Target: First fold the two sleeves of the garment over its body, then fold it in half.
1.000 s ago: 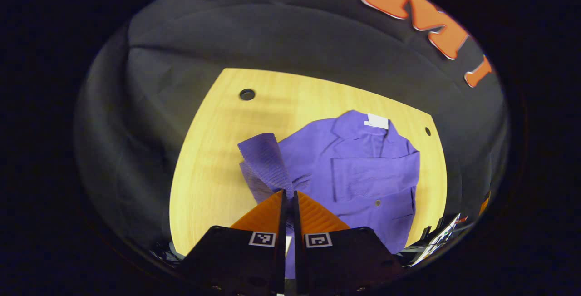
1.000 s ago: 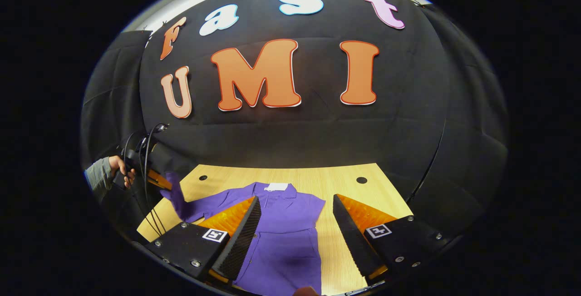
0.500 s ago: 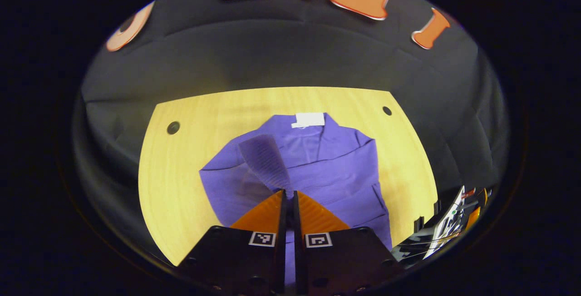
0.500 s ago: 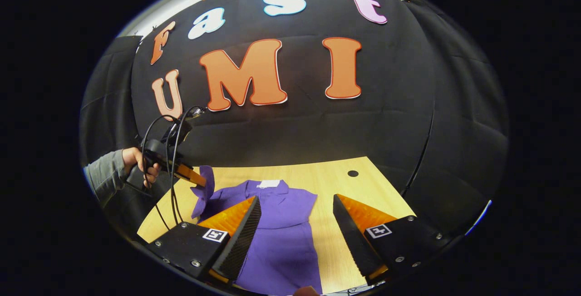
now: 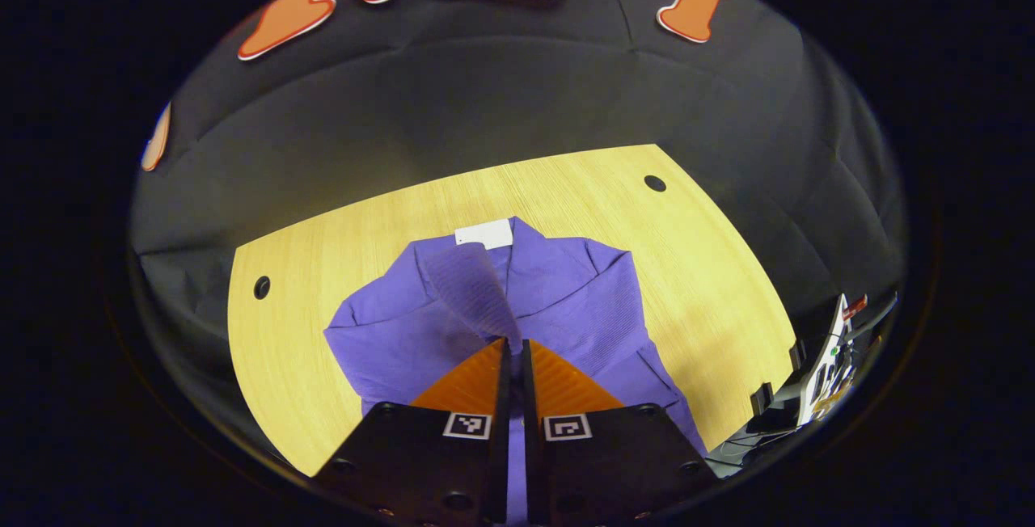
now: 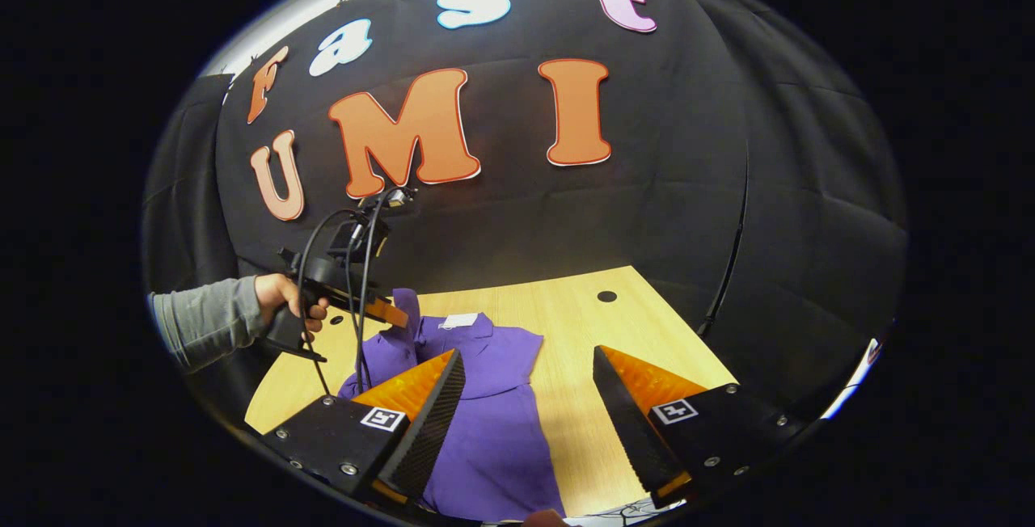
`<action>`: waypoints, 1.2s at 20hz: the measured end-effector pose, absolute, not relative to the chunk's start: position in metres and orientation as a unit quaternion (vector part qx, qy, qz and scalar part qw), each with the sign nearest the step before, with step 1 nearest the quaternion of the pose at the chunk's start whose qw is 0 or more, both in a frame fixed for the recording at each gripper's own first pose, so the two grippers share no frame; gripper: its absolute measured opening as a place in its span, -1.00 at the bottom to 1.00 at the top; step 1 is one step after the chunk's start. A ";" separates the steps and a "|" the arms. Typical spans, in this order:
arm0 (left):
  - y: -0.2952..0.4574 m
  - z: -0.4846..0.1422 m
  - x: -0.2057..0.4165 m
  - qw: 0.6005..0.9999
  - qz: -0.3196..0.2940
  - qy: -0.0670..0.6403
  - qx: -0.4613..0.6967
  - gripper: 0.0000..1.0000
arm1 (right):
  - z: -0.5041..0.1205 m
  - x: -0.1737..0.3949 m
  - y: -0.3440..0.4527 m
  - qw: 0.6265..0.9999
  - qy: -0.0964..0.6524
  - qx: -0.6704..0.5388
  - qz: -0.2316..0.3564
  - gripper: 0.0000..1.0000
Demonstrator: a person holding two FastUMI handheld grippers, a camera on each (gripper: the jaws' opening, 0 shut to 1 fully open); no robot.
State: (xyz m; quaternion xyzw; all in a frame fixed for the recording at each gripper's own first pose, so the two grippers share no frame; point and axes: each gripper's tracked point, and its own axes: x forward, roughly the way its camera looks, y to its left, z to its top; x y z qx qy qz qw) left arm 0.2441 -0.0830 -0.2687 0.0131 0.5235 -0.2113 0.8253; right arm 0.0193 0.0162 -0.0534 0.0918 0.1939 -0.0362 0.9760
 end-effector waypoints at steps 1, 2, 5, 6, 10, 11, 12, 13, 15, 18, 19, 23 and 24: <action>-0.089 -0.273 0.245 0.825 -0.212 0.524 0.016 -0.80 | -0.054 0.016 0.013 0.976 0.193 0.089 -0.038 0.89; -0.097 -0.276 0.247 0.825 -0.216 0.522 0.015 -0.78 | -0.053 0.013 0.011 0.977 0.191 0.085 -0.038 0.90; -0.120 -0.276 0.250 0.826 -0.233 0.514 0.016 -0.70 | -0.057 0.008 0.002 0.976 0.196 0.082 -0.047 0.90; -0.129 -0.273 0.250 0.826 -0.243 0.508 0.015 -0.63 | -0.060 0.008 0.001 0.975 0.198 0.086 -0.047 0.90; -0.155 -0.256 0.244 0.834 -0.288 0.471 0.010 -0.15 | -0.063 0.005 -0.008 0.973 0.201 0.094 -0.058 0.89; -0.156 -0.251 0.242 0.838 -0.293 0.460 0.015 0.09 | -0.064 0.006 -0.008 0.973 0.202 0.094 -0.057 0.89; -0.153 -0.245 0.243 0.846 -0.294 0.445 0.022 0.34 | -0.065 0.005 -0.009 0.973 0.203 0.094 -0.059 0.89; -0.148 -0.240 0.243 0.854 -0.294 0.429 0.029 0.52 | -0.065 0.007 -0.009 0.973 0.202 0.093 -0.057 0.90; -0.134 -0.229 0.237 0.868 -0.284 0.406 0.037 0.76 | -0.065 0.009 -0.009 0.974 0.200 0.085 -0.059 0.90; -0.107 -0.204 0.232 0.895 -0.258 0.363 0.031 0.99 | -0.061 0.016 -0.003 0.977 0.188 0.078 -0.056 0.89; -0.097 -0.194 0.228 0.905 -0.246 0.345 0.026 0.99 | -0.058 0.019 -0.001 0.979 0.180 0.077 -0.055 0.89; -0.053 -0.141 0.215 0.946 -0.206 0.250 0.006 0.98 | -0.054 0.025 0.009 0.985 0.153 0.059 -0.049 0.89; -0.041 -0.128 0.210 0.955 -0.192 0.226 0.004 0.98 | -0.051 0.028 0.013 0.987 0.145 0.056 -0.044 0.90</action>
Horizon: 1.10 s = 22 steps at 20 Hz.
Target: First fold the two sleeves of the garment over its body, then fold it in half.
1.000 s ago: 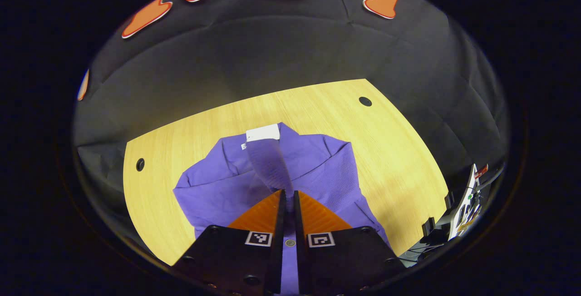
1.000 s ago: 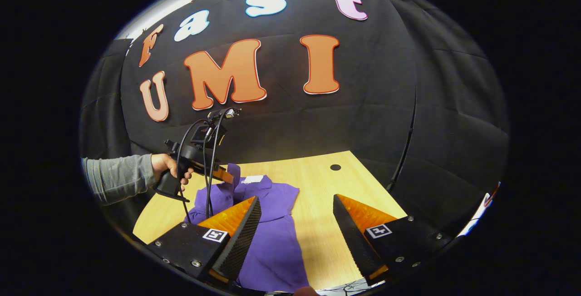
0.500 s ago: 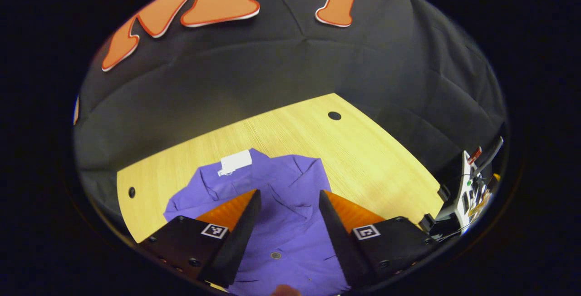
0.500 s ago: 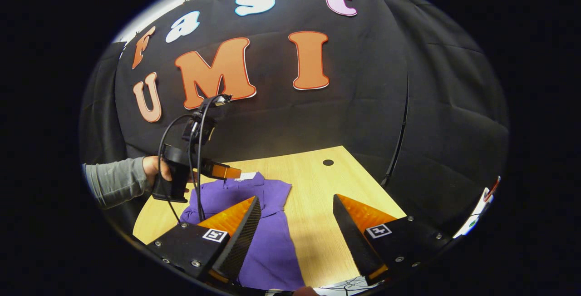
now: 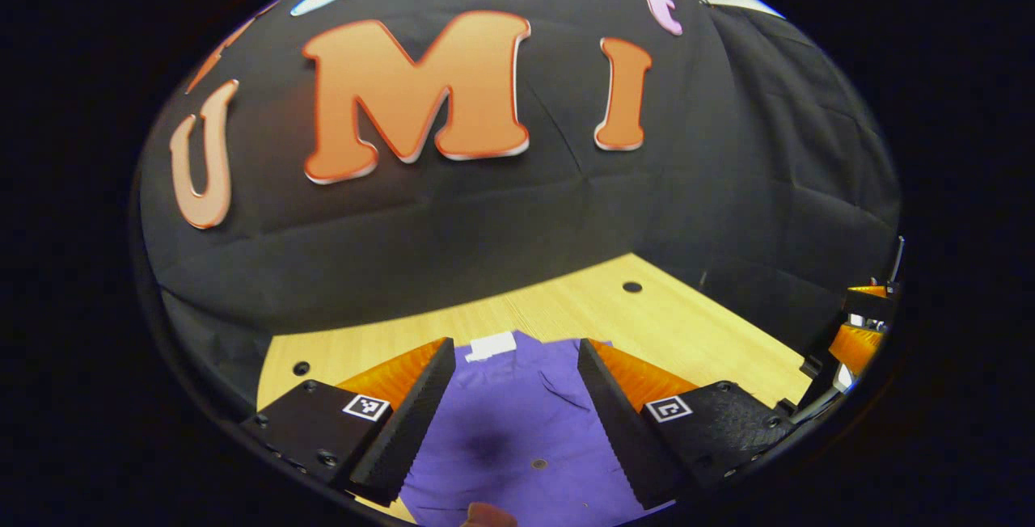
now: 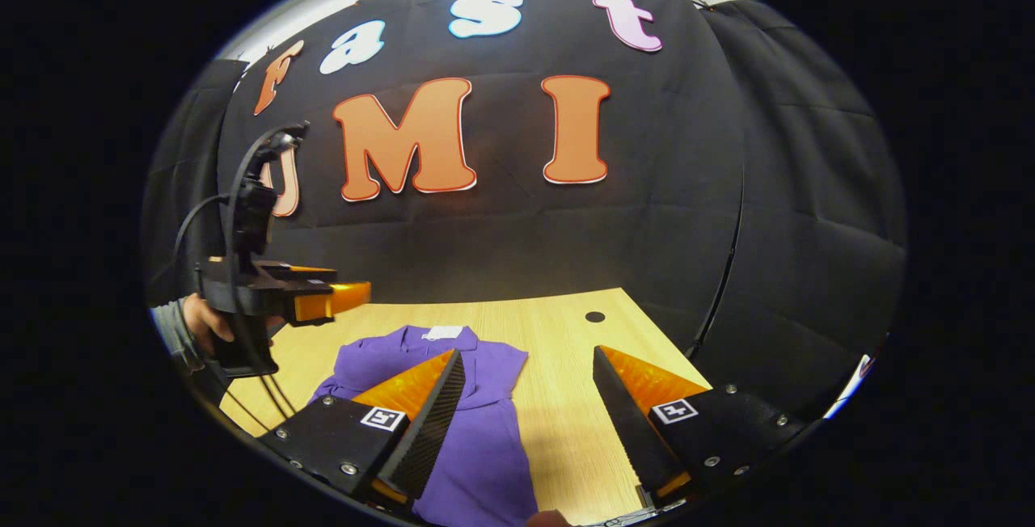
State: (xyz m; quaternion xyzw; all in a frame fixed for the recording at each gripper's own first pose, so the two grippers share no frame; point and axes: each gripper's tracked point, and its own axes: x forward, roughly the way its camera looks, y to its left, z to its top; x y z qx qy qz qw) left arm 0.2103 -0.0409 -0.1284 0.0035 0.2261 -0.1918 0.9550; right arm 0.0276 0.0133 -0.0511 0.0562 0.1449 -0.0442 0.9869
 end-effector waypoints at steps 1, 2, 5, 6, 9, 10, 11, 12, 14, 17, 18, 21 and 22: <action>-0.031 -0.117 0.204 0.962 -0.180 0.203 0.001 0.97 | -0.048 0.030 0.017 0.988 0.135 0.054 -0.041 0.90; -0.020 -0.104 0.197 0.968 -0.169 0.183 -0.001 0.97 | -0.045 0.030 0.021 0.990 0.127 0.053 -0.036 0.89; 0.010 -0.075 0.177 0.983 -0.135 0.126 0.010 0.96 | -0.037 0.035 0.027 0.994 0.098 0.039 -0.032 0.89; 0.019 -0.068 0.172 0.985 -0.128 0.112 0.010 0.96 | -0.036 0.037 0.029 0.995 0.092 0.033 -0.030 0.89; 0.040 -0.058 0.144 0.991 -0.102 0.085 0.002 0.95 | -0.039 0.039 0.034 0.995 0.091 0.024 -0.021 0.89; 0.048 -0.056 0.135 0.993 -0.092 0.076 0.004 0.94 | -0.044 0.038 0.036 0.995 0.096 0.022 -0.018 0.89; 0.063 -0.059 0.128 0.994 -0.075 0.073 0.008 0.94 | -0.053 0.037 0.038 0.994 0.110 0.017 -0.014 0.89; 0.073 -0.062 0.120 0.995 -0.067 0.071 0.007 0.93 | -0.063 0.035 0.037 0.992 0.123 0.011 -0.014 0.89; 0.089 -0.070 0.103 0.996 -0.049 0.072 0.007 0.96 | -0.078 0.026 0.036 0.990 0.142 0.007 -0.014 0.89; 0.111 -0.082 0.083 0.997 -0.024 0.076 -0.003 0.92 | -0.095 0.016 0.038 0.987 0.162 0.007 -0.009 0.89; 0.117 -0.087 0.078 0.997 -0.018 0.081 -0.003 0.92 | -0.101 0.014 0.040 0.986 0.169 0.007 -0.007 0.89; 0.129 -0.125 0.061 0.991 -0.006 0.133 0.007 0.92 | -0.129 0.003 0.049 0.977 0.214 0.013 0.006 0.89; 0.129 -0.140 0.056 0.988 -0.010 0.155 0.008 0.93 | -0.143 -0.003 0.052 0.972 0.235 0.018 0.013 0.90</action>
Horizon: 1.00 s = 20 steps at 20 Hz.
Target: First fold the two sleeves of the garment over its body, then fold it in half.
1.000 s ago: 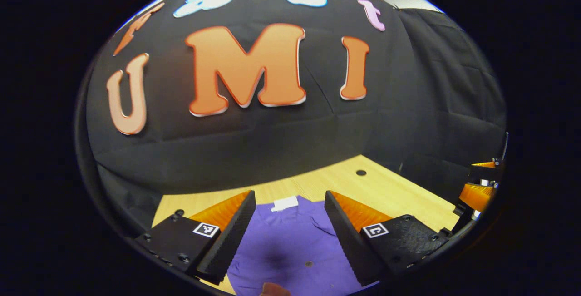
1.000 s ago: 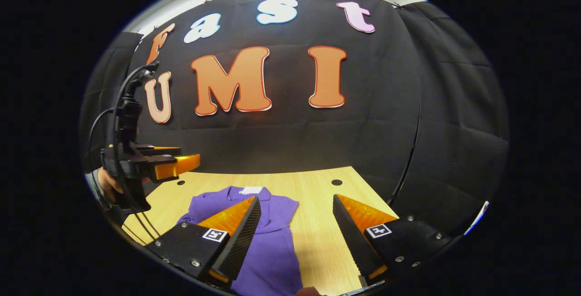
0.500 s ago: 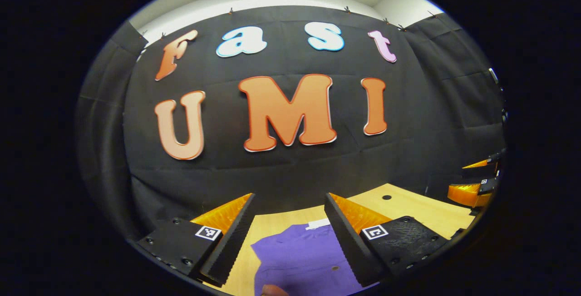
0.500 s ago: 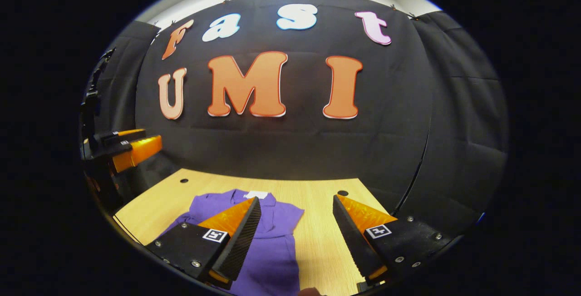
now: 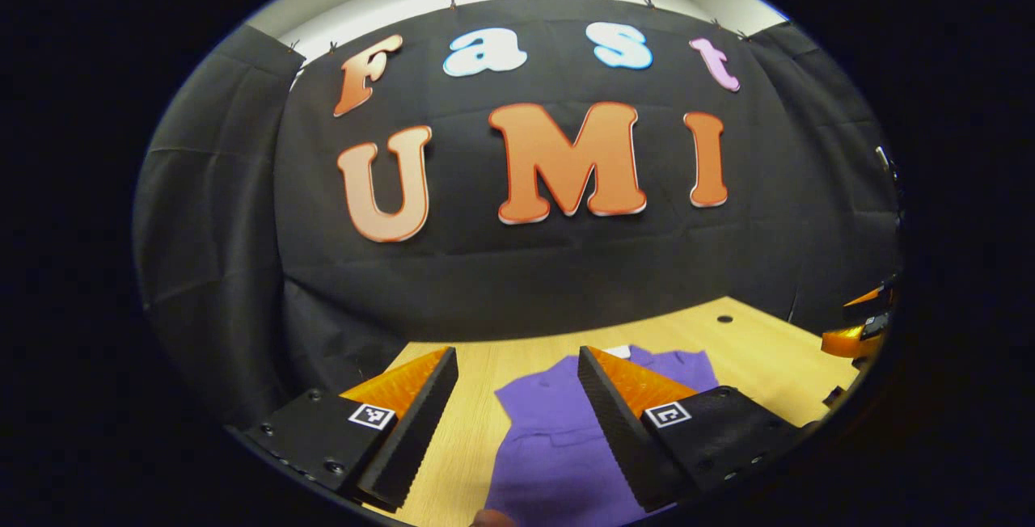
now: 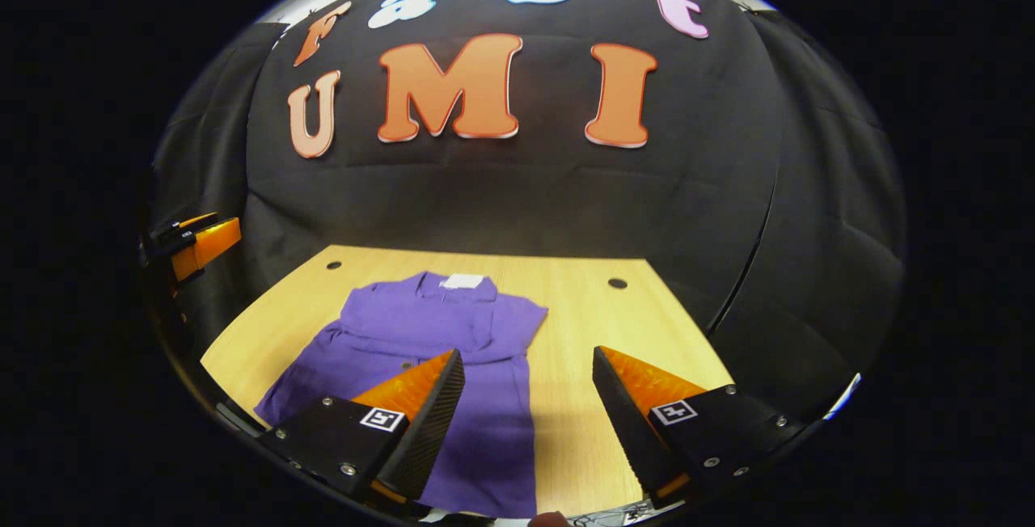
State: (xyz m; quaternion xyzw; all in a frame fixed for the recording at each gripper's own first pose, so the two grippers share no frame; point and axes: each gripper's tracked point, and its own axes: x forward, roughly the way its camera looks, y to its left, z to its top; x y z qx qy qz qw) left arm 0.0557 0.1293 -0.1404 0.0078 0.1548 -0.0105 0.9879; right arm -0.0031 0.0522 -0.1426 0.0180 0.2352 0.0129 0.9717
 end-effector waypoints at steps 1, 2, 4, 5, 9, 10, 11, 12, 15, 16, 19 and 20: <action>0.131 -0.157 0.047 0.983 -0.011 0.181 0.013 0.92 | -0.155 -0.009 0.055 0.966 0.257 0.021 0.018 0.90; 0.133 -0.176 0.039 0.978 -0.015 0.207 0.016 0.93 | -0.170 -0.015 0.055 0.960 0.277 0.023 0.020 0.90; 0.138 -0.205 0.024 0.968 -0.014 0.251 0.017 0.93 | -0.195 -0.026 0.055 0.949 0.313 0.026 0.021 0.91; 0.141 -0.219 0.018 0.962 -0.013 0.272 0.014 0.92 | -0.205 -0.032 0.056 0.942 0.334 0.029 0.022 0.89; 0.145 -0.275 -0.009 0.934 -0.017 0.358 0.006 0.93 | -0.248 -0.058 0.063 0.913 0.404 0.050 0.032 0.90; 0.145 -0.288 -0.016 0.924 -0.021 0.381 0.001 0.94 | -0.258 -0.067 0.067 0.904 0.422 0.055 0.039 0.90; 0.146 -0.300 -0.025 0.915 -0.022 0.402 -0.005 0.94 | -0.268 -0.074 0.068 0.895 0.442 0.056 0.040 0.91; 0.147 -0.313 -0.033 0.904 -0.026 0.426 -0.011 0.94 | -0.277 -0.081 0.068 0.888 0.454 0.060 0.041 0.91; 0.152 -0.355 -0.067 0.858 -0.024 0.513 -0.007 0.94 | -0.301 -0.095 0.068 0.867 0.494 0.063 0.038 0.92; 0.155 -0.367 -0.077 0.844 -0.022 0.537 -0.008 0.95 | -0.307 -0.101 0.066 0.859 0.507 0.062 0.036 0.92; 0.160 -0.385 -0.101 0.810 -0.022 0.586 -0.016 0.96 | -0.319 -0.112 0.071 0.841 0.535 0.073 0.035 0.92; 0.166 -0.388 -0.108 0.797 -0.020 0.603 -0.005 0.95 | -0.324 -0.115 0.070 0.836 0.543 0.073 0.034 0.92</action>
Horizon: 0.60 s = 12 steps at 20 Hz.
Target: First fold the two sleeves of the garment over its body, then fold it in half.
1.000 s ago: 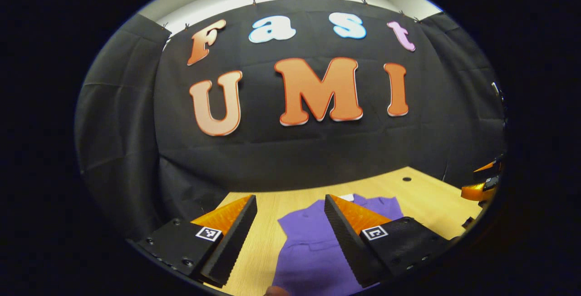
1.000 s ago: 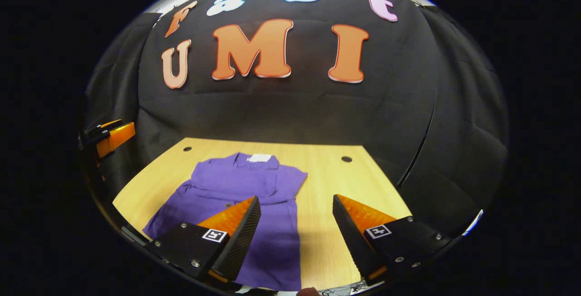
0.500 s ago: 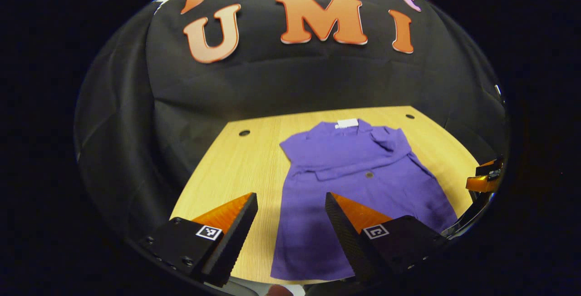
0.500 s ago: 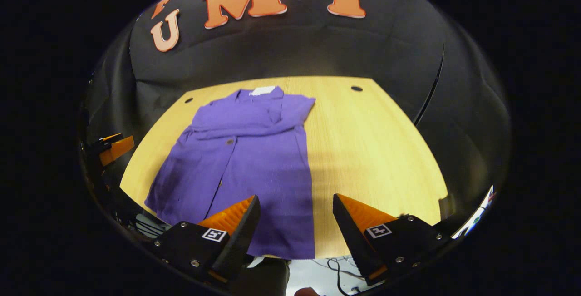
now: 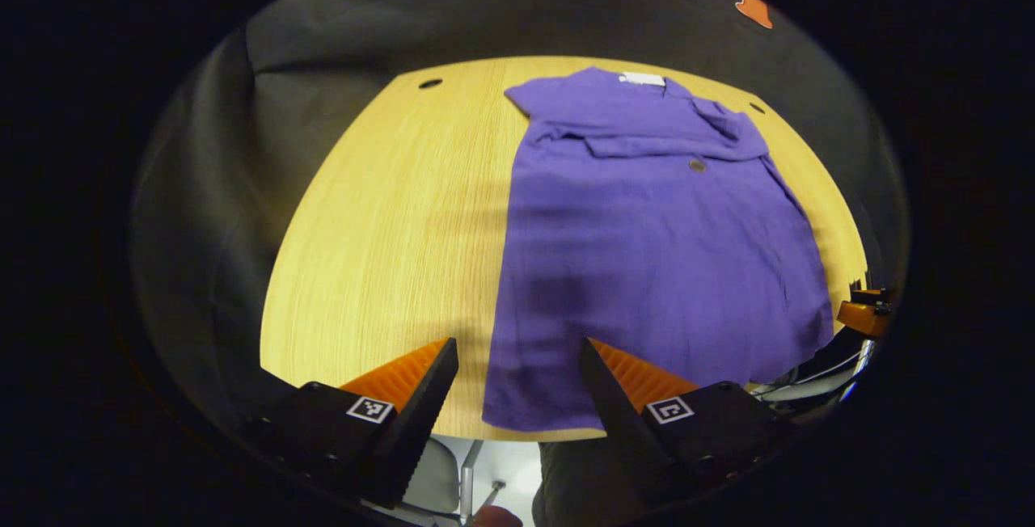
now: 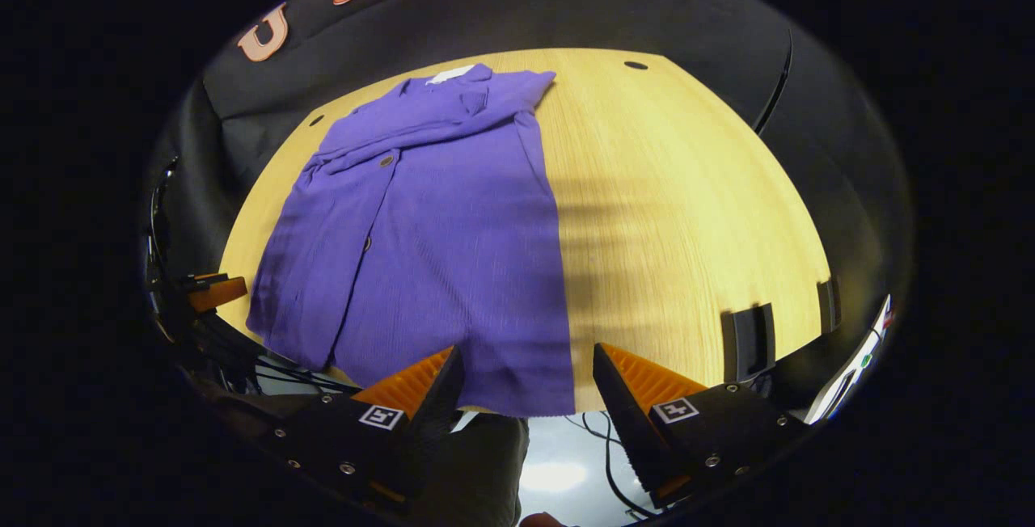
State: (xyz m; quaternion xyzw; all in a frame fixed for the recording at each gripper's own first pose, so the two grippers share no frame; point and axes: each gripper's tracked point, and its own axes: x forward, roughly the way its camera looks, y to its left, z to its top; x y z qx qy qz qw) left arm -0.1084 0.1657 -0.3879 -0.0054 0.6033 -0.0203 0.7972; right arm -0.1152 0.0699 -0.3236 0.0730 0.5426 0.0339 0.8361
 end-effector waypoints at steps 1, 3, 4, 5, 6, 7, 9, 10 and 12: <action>0.173 -0.390 -0.114 0.791 -0.016 0.611 0.007 0.95 | -0.327 -0.117 0.069 0.831 0.550 0.071 0.033 0.92; 0.174 -0.400 -0.126 0.771 -0.022 0.637 0.002 0.95 | -0.332 -0.121 0.070 0.823 0.562 0.070 0.034 0.91; 0.173 -0.404 -0.129 0.765 -0.022 0.643 -0.004 0.96 | -0.334 -0.125 0.070 0.818 0.569 0.068 0.035 0.92; 0.171 -0.408 -0.134 0.757 -0.020 0.653 -0.016 0.96 | -0.336 -0.127 0.072 0.816 0.573 0.068 0.038 0.91; 0.168 -0.412 -0.140 0.745 -0.023 0.666 -0.027 0.96 | -0.338 -0.128 0.071 0.813 0.578 0.066 0.035 0.92; 0.172 -0.416 -0.145 0.739 -0.019 0.673 -0.030 0.95 | -0.340 -0.130 0.072 0.810 0.582 0.066 0.035 0.91; 0.174 -0.423 -0.151 0.727 -0.019 0.686 -0.027 0.95 | -0.345 -0.133 0.074 0.804 0.590 0.071 0.035 0.92; 0.173 -0.423 -0.152 0.725 -0.022 0.688 -0.034 0.95 | -0.348 -0.135 0.075 0.801 0.594 0.073 0.035 0.92; 0.171 -0.424 -0.148 0.720 -0.024 0.693 -0.038 0.94 | -0.353 -0.138 0.074 0.797 0.599 0.072 0.030 0.92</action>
